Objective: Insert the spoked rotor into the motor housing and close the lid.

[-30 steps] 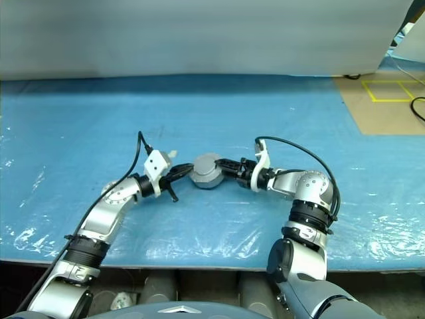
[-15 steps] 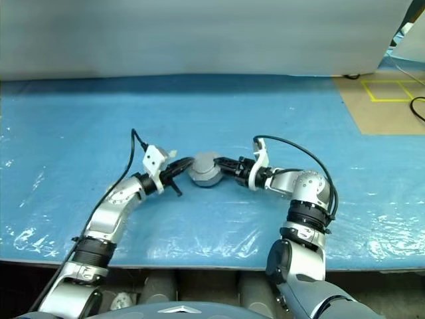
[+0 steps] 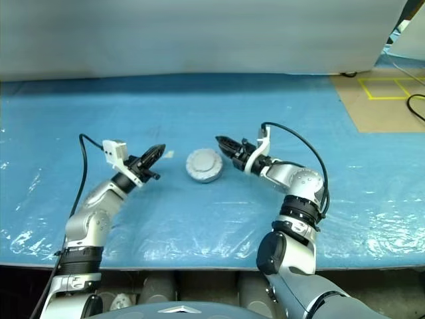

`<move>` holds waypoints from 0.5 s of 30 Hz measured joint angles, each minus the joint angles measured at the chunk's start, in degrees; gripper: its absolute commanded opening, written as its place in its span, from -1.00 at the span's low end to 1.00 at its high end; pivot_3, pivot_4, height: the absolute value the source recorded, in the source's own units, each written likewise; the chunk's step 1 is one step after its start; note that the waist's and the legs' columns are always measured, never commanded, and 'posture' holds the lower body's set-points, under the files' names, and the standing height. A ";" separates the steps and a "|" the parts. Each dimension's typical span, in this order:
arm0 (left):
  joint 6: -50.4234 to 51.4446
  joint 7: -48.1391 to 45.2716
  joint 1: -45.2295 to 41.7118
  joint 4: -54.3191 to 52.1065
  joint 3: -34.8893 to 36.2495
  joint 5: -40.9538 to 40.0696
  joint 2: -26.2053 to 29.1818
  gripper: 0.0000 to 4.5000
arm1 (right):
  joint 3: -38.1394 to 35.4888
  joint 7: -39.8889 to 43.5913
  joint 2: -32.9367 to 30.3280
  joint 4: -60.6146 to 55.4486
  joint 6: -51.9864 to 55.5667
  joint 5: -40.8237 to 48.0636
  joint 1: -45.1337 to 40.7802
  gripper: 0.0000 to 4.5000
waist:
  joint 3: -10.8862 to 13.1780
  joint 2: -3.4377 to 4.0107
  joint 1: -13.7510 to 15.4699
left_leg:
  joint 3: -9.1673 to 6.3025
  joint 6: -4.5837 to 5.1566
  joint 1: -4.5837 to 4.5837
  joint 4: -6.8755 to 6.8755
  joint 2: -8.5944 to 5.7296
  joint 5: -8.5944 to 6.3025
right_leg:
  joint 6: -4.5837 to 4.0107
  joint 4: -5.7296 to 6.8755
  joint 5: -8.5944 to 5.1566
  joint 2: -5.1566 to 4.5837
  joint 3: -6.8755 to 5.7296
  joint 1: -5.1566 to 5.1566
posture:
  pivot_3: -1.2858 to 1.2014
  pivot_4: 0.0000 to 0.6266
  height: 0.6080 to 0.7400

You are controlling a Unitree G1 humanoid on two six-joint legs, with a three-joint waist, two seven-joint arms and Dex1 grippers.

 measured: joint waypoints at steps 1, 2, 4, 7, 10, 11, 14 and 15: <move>0.46 0.35 0.32 -0.25 0.12 -0.45 -0.01 -0.43 | -0.03 -0.31 0.01 0.11 -0.35 0.52 0.00 -0.19 | 0.01 -0.01 0.00 | 0.00 0.00 -0.01 0.00 0.00 0.00 | 0.00 0.00 0.00 0.00 0.00 0.00 | 0.03 -0.52 1.00; 0.73 0.73 0.49 -0.66 0.26 -1.01 -0.12 -0.27 | -0.04 -0.64 0.04 0.44 -0.67 1.14 0.00 -0.19 | 0.03 -0.01 0.04 | 0.00 0.00 -0.01 0.00 0.00 0.00 | 0.00 -0.01 0.00 -0.01 0.00 0.00 | 0.03 -0.52 1.00; 1.05 1.12 0.45 -1.68 0.47 -1.86 -0.28 0.04 | 0.15 -0.90 0.13 0.71 -1.10 1.76 0.01 -0.19 | 0.03 -0.01 0.14 | 0.00 0.00 -0.01 0.01 -0.01 0.00 | 0.00 -0.01 0.00 -0.02 0.00 0.00 | 0.03 -0.52 1.00; 1.07 1.68 0.11 -1.95 0.47 -2.07 -0.37 0.50 | 0.86 -1.29 -0.15 0.73 -1.41 2.23 0.05 -0.19 | 0.03 -0.01 0.13 | 0.00 0.00 -0.01 0.01 -0.01 0.00 | 0.01 -0.01 0.00 -0.01 0.00 0.00 | 0.03 -0.52 1.00; 0.23 -0.04 -0.03 -2.49 -1.17 -1.61 0.02 0.95 | 2.10 -1.39 -0.78 0.73 -2.03 2.53 0.35 -0.19 | 0.04 -0.01 0.17 | 0.00 0.00 -0.02 0.01 -0.01 0.00 | 0.02 -0.01 0.01 -0.02 -0.01 0.00 | 0.03 -0.52 1.00; -0.07 -0.90 -0.18 -2.97 -2.15 -1.13 0.22 0.95 | 2.40 -1.38 -1.00 0.73 -2.41 2.54 0.49 -0.19 | 0.04 -0.01 0.19 | 0.00 0.00 -0.02 0.01 -0.01 0.00 | 0.04 -0.01 0.02 -0.02 -0.01 0.00 | 0.03 -0.52 1.00; -1.97 -3.26 -1.92 -3.44 -6.23 1.85 1.26 0.95 | 4.29 -1.04 -1.98 0.73 -3.73 2.50 1.02 -0.19 | 0.04 -0.01 0.28 | -0.01 0.00 -0.02 0.01 -0.01 0.00 | 0.05 0.00 0.03 -0.02 -0.04 0.00 | 0.03 -0.52 1.00; -2.64 -3.70 -2.50 -3.40 -7.27 3.14 1.59 0.95 | 5.89 -0.25 -2.67 0.52 -4.82 2.11 1.48 -0.19 | 0.04 -0.01 0.30 | -0.01 0.00 -0.01 0.01 -0.01 0.00 | 0.06 0.01 0.03 -0.02 -0.04 0.01 | 0.03 -0.52 1.00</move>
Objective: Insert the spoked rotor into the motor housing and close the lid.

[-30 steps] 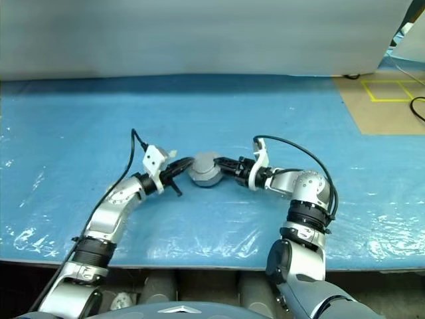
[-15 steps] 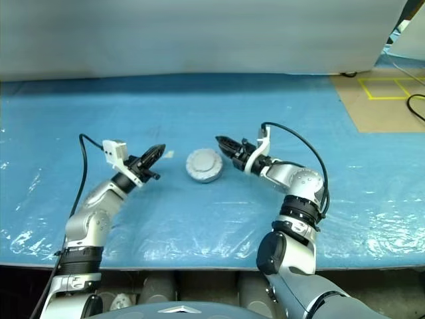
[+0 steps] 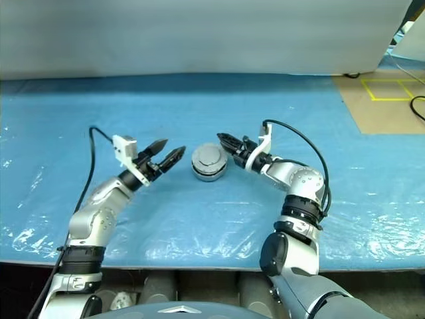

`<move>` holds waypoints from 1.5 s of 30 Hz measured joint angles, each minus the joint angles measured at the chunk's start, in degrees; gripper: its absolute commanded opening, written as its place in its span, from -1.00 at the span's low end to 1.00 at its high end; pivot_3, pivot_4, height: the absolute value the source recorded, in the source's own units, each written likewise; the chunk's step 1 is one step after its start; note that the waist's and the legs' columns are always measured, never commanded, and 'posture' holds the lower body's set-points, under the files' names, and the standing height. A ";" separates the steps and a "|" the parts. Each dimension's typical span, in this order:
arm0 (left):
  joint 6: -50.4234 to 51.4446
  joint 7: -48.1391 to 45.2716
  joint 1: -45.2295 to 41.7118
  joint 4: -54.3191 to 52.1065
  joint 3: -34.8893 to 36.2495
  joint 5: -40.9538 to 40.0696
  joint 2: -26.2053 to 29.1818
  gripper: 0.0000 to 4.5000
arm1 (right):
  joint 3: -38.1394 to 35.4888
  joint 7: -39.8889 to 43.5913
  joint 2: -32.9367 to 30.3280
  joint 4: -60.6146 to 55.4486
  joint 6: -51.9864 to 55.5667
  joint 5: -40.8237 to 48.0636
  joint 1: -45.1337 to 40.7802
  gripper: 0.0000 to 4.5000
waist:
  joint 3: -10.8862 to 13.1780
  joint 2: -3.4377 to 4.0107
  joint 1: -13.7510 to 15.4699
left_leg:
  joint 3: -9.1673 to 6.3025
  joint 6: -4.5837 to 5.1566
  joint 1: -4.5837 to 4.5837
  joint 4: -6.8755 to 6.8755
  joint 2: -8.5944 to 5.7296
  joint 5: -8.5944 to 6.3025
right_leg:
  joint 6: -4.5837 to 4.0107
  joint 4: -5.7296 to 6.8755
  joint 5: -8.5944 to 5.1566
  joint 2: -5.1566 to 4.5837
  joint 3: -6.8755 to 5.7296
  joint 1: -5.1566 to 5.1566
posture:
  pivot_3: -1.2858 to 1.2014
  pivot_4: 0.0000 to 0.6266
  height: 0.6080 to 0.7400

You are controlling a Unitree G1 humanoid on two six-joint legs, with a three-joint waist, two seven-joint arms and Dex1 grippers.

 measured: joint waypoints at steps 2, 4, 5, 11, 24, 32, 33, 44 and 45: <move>-1.79 -0.77 -0.86 0.48 -1.99 2.46 0.42 0.95 | 5.07 1.92 -1.83 -0.84 -3.57 -2.71 1.26 -0.19 | 0.00 0.00 0.00 | 0.00 0.00 0.00 0.01 0.00 0.00 | 0.01 0.00 0.01 0.00 0.00 0.01 | 0.03 -0.52 1.00; -3.93 -1.45 -1.46 1.91 -3.65 4.91 0.65 0.95 | 12.24 4.40 -4.09 -2.72 -9.95 -7.54 2.70 -0.19 | 0.00 0.00 -0.13 | 0.00 0.00 0.00 0.01 0.00 0.00 | 0.06 0.01 0.04 0.00 0.00 0.00 | 0.03 -0.52 1.00; -4.72 -1.91 -1.46 2.41 -4.29 5.68 0.72 0.95 | 15.56 5.68 -5.14 -3.45 -13.14 -10.08 3.09 -0.19 | 0.00 0.00 -0.23 | 0.00 0.00 0.00 0.01 0.00 0.00 | 0.11 0.01 0.07 0.01 0.00 0.00 | 0.03 -0.52 1.00; -8.82 -5.95 1.95 1.22 -5.71 7.30 2.96 0.95 | 30.70 12.39 -7.88 -8.74 -29.68 -20.80 4.00 -0.19 | 0.01 -0.02 -0.72 | -0.01 0.00 -0.01 0.02 0.02 0.00 | 0.12 0.01 0.07 0.04 0.01 -0.01 | 0.03 -0.52 1.00; -11.14 -7.81 11.04 -3.09 -5.20 8.33 8.31 0.97 | 47.66 24.04 -13.52 -11.35 -47.66 -33.85 7.11 0.48 | 0.03 -0.07 -0.57 | -0.01 0.02 -0.03 0.27 0.04 -0.01 | -0.04 0.07 -0.03 0.00 0.02 0.04 | 0.03 -0.52 1.00; -11.90 -7.81 12.84 -5.08 -4.24 8.32 8.60 0.97 | 49.25 21.95 -13.66 -5.50 -53.87 -41.22 7.03 0.99 | 0.04 -0.07 -0.75 | -0.01 0.02 -0.04 0.38 0.06 -0.01 | -0.05 0.13 -0.03 0.04 0.07 0.03 | 0.03 -0.52 1.00; -11.92 -7.82 13.22 -5.13 -4.24 8.32 8.61 0.97 | 49.34 21.98 -13.58 -4.84 -54.19 -41.63 7.00 0.99 | 0.04 -0.07 -0.75 | -0.01 0.02 -0.04 0.38 0.06 -0.01 | -0.05 0.12 -0.03 0.04 0.06 0.03 | 0.03 -0.52 1.00; -12.05 -7.82 13.55 -5.21 -4.25 8.42 8.67 0.97 | 49.99 21.43 -12.79 -2.06 -55.10 -45.54 5.53 0.37 | 0.03 -0.08 -0.75 | -0.01 0.03 0.00 0.44 0.06 -0.01 | -0.05 0.18 -0.03 0.04 0.08 0.05 | 0.03 -0.52 1.00; -12.07 -7.82 13.55 -5.21 -4.26 8.43 8.67 0.97 | 50.02 21.47 -12.79 -2.05 -55.10 -45.65 5.51 0.37 | 0.03 -0.08 -0.74 | -0.01 0.03 0.01 0.44 0.06 -0.01 | -0.06 0.18 -0.03 0.04 0.08 0.06 | 0.03 -0.52 1.00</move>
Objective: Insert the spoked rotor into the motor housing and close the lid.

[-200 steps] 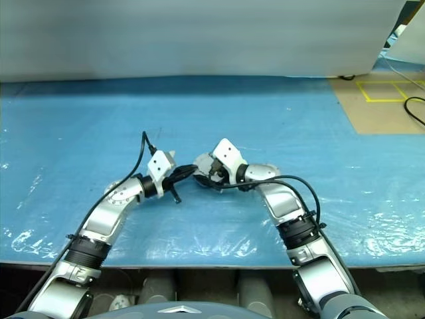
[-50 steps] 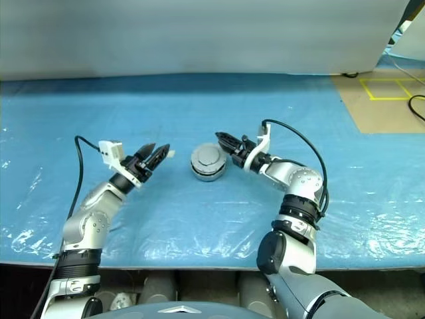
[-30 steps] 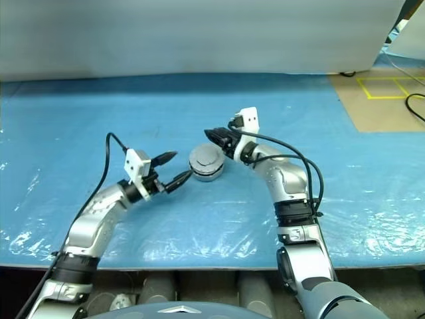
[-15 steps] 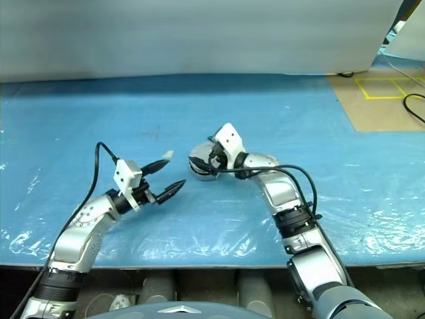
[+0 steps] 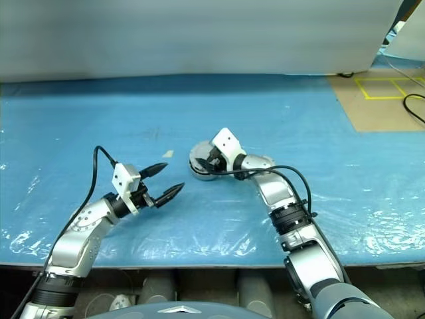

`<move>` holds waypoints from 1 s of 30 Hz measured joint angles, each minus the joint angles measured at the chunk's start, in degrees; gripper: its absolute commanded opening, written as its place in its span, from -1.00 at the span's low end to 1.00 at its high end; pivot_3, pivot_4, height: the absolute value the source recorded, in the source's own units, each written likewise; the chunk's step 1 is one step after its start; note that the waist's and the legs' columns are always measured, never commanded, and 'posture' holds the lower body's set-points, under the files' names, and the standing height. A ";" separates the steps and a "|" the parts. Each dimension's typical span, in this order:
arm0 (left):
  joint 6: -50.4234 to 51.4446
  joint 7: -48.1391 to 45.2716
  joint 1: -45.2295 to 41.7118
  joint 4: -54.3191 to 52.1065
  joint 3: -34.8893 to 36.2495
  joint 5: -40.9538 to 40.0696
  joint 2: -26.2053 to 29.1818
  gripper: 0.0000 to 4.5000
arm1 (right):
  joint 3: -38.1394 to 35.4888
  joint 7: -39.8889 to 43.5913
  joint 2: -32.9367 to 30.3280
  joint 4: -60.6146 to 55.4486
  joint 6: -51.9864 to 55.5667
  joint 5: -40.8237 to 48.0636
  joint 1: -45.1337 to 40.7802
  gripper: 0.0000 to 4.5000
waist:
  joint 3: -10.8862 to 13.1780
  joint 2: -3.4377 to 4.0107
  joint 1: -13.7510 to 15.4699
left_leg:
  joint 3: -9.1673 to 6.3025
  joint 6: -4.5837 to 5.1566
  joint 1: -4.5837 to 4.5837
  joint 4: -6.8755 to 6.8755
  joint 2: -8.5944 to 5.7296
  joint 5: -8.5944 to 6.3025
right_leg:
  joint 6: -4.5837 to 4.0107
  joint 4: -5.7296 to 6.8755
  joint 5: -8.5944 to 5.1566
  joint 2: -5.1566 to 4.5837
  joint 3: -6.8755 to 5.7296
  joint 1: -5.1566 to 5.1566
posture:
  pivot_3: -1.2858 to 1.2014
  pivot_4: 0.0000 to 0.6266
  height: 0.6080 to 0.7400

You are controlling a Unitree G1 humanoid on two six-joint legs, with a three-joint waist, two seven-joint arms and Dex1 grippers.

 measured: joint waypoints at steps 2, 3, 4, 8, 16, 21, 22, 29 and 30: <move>-0.03 0.00 0.00 0.00 -0.01 0.03 0.00 0.97 | 0.13 0.06 -0.02 0.00 0.01 -0.19 -0.05 0.37 | 0.00 0.00 0.00 | 0.00 0.00 0.02 0.00 0.00 0.00 | 0.00 0.01 0.00 0.00 0.01 0.01 | 0.03 -0.52 1.00; -0.03 0.00 0.00 0.00 -0.01 0.03 0.00 0.97 | 0.20 0.10 -0.03 0.00 0.01 -0.39 -0.12 0.37 | 0.00 0.00 -0.01 | 0.00 0.00 0.03 0.00 0.00 0.00 | 0.00 0.01 0.00 0.00 0.01 0.02 | 0.03 -0.52 1.00; -0.04 0.00 0.00 0.00 -0.01 0.03 0.00 0.97 | 0.29 0.18 -0.06 -0.05 0.11 -0.55 -0.20 0.37 | 0.00 0.00 -0.01 | 0.00 0.00 0.04 0.00 0.00 0.00 | 0.00 0.02 0.00 0.00 0.01 0.02 | 0.03 -0.52 1.00; -0.16 0.00 0.00 0.01 -0.01 0.05 0.00 0.97 | 0.38 0.85 -0.11 -1.82 3.07 -0.65 -0.33 0.37 | 0.00 0.00 -0.01 | 0.00 0.00 0.03 0.01 0.00 0.00 | 0.00 0.02 0.00 0.01 0.01 0.02 | 0.03 -0.52 1.00; -0.29 0.03 0.00 0.03 -0.05 0.15 -0.04 0.97 | 2.26 3.63 -1.50 -11.29 14.70 -0.22 0.15 0.37 | 0.00 -0.01 0.03 | -0.01 0.00 0.01 -0.01 0.01 0.00 | 0.00 0.00 0.00 0.02 0.01 0.00 | 0.03 -0.52 1.00; -0.49 0.02 -0.10 0.25 -0.20 0.30 -0.22 0.97 | 3.61 3.17 -2.46 -15.40 15.98 -0.72 2.55 0.37 | 0.00 -0.01 0.08 | -0.01 0.00 0.03 -0.01 0.01 0.00 | 0.00 0.00 0.00 0.02 0.01 0.01 | 0.03 -0.52 1.00; -0.51 0.02 -0.11 0.28 -0.21 0.31 -0.23 0.97 | 3.72 3.07 -2.62 -15.84 15.67 -0.92 3.04 0.37 | 0.00 -0.01 0.08 | -0.01 0.00 0.03 -0.01 0.01 0.00 | 0.00 0.00 0.00 0.02 0.01 0.02 | 0.03 -0.52 1.00; -0.58 0.01 -0.21 0.40 -0.24 0.35 -0.26 0.97 | 3.68 1.84 -3.28 -15.26 8.90 -1.29 6.04 0.37 | -0.01 -0.01 0.10 | -0.01 0.00 0.04 0.01 0.01 0.00 | 0.00 0.01 0.00 0.01 0.02 0.04 | 0.03 -0.52 1.00; -0.59 0.01 -0.24 0.42 -0.25 0.37 -0.29 0.97 | 3.62 1.65 -3.21 -14.31 6.95 -1.33 6.11 0.37 | -0.01 -0.01 0.09 | -0.01 0.00 0.04 0.02 0.00 0.00 | 0.00 0.01 0.00 0.01 0.02 0.04 | 0.03 -0.52 1.00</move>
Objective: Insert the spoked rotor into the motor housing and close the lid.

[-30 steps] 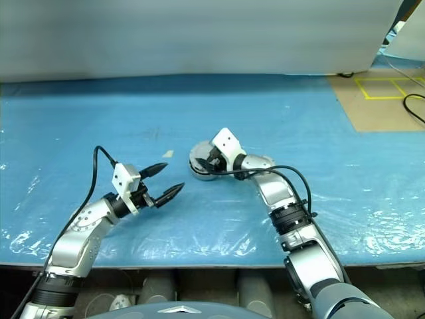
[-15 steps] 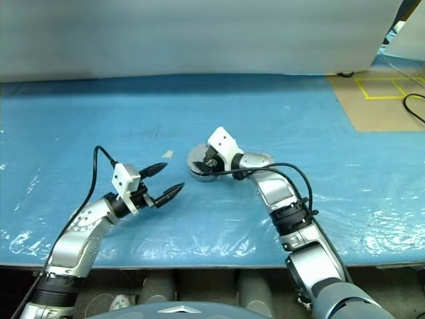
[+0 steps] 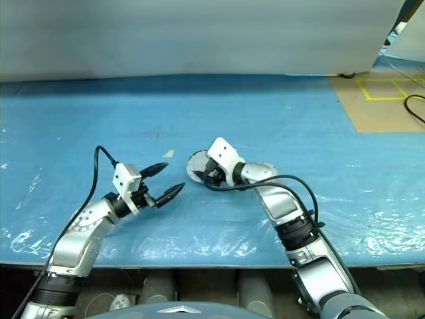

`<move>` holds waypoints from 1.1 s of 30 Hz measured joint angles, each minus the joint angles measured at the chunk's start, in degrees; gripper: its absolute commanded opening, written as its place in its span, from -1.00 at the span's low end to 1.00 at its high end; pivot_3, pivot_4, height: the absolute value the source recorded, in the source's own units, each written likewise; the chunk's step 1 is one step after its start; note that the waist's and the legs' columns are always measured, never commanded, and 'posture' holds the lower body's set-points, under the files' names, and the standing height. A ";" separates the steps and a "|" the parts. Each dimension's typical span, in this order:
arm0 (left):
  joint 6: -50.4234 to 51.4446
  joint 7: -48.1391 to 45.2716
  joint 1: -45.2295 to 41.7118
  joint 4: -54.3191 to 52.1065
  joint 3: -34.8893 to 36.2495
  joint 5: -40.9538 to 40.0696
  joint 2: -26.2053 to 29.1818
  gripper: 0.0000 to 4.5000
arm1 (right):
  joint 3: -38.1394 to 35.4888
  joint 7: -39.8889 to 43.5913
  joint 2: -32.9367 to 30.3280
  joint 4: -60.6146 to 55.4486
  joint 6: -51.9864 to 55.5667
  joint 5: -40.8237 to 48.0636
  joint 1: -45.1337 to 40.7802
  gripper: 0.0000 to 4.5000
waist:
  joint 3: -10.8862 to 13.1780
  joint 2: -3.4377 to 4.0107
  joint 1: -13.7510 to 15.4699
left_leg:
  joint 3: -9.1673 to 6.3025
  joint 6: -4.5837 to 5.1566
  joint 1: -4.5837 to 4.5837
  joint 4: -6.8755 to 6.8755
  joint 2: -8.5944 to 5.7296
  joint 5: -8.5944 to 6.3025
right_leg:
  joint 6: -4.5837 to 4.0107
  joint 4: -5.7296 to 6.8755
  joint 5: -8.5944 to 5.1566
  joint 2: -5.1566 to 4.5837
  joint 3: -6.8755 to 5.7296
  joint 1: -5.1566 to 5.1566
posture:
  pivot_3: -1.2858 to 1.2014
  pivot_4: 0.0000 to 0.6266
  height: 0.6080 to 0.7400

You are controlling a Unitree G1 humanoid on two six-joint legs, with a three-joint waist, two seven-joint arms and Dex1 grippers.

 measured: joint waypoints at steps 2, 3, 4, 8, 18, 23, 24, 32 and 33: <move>-0.04 0.00 -0.14 0.07 -0.08 0.09 -0.12 0.97 | -0.36 -0.44 0.44 1.97 -3.19 0.12 0.02 0.37 | 0.00 0.00 -0.02 | 0.00 0.00 0.00 0.02 0.00 0.00 | 0.00 0.02 0.00 0.00 0.00 0.00 | 0.03 -0.52 1.00; -0.06 0.00 -0.24 0.12 -0.21 0.16 -0.23 0.97 | -0.75 -0.63 0.80 3.32 -4.88 0.27 0.00 0.37 | 0.00 0.00 -0.02 | 0.00 0.00 0.00 0.03 0.00 0.00 | 0.00 0.03 0.00 0.00 0.00 0.00 | 0.03 -0.52 1.00; -0.09 0.00 -0.26 0.16 -0.30 0.22 -0.35 0.97 | -1.06 -0.68 1.01 4.34 -6.18 0.40 -0.03 0.37 | 0.00 0.00 -0.03 | 0.00 0.00 -0.01 0.04 0.00 0.00 | 0.00 0.03 0.00 0.00 0.00 0.00 | 0.03 -0.52 1.00; -0.09 0.01 -0.33 0.20 -0.83 0.51 -0.49 0.97 | -1.78 -0.24 1.22 7.50 -9.19 0.82 -0.80 0.37 | 0.00 0.00 -0.04 | 0.00 0.00 -0.02 0.04 0.00 0.00 | 0.00 0.03 0.00 0.00 0.00 0.00 | 0.03 -0.52 1.00; -0.09 0.33 0.09 0.18 -1.19 0.59 -0.58 0.97 | -2.36 2.25 1.16 9.14 -6.83 1.67 -2.49 0.37 | 0.00 -0.01 -0.03 | 0.00 0.01 0.00 0.04 0.00 0.00 | 0.00 0.03 0.00 0.00 0.00 0.01 | 0.03 -0.52 1.00; -0.08 0.52 0.09 0.19 -1.22 0.60 -0.57 0.97 | -2.43 2.09 1.21 9.77 -6.46 1.66 -2.81 0.37 | -0.01 -0.01 -0.02 | 0.00 0.01 0.04 0.05 0.00 0.00 | -0.01 0.04 0.00 0.00 0.00 0.06 | 0.03 -0.52 1.00; -0.08 0.52 0.09 0.19 -1.23 0.60 -0.57 0.97 | -2.42 2.00 1.21 9.92 -6.58 1.65 -2.81 0.37 | -0.01 -0.01 -0.02 | 0.00 0.01 0.05 0.06 0.00 0.00 | -0.01 0.04 0.00 -0.01 0.00 0.07 | 0.03 -0.52 1.00; -0.08 0.53 -0.13 0.19 -1.39 0.66 -0.57 0.97 | -2.25 1.30 1.38 12.06 -9.11 1.38 -2.39 0.37 | -0.12 -0.09 -0.01 | 0.00 0.02 0.19 0.15 -0.01 -0.01 | -0.02 0.09 0.01 -0.05 0.00 0.26 | 0.03 -0.52 1.00; -0.07 0.61 -0.22 0.20 -1.48 0.85 -0.56 0.97 | -2.24 1.35 1.35 11.98 -8.93 1.38 -2.36 0.37 | -0.13 -0.10 0.00 | 0.00 0.02 0.19 0.15 -0.01 -0.01 | -0.02 0.09 0.01 -0.05 0.00 0.27 | 0.03 -0.52 1.00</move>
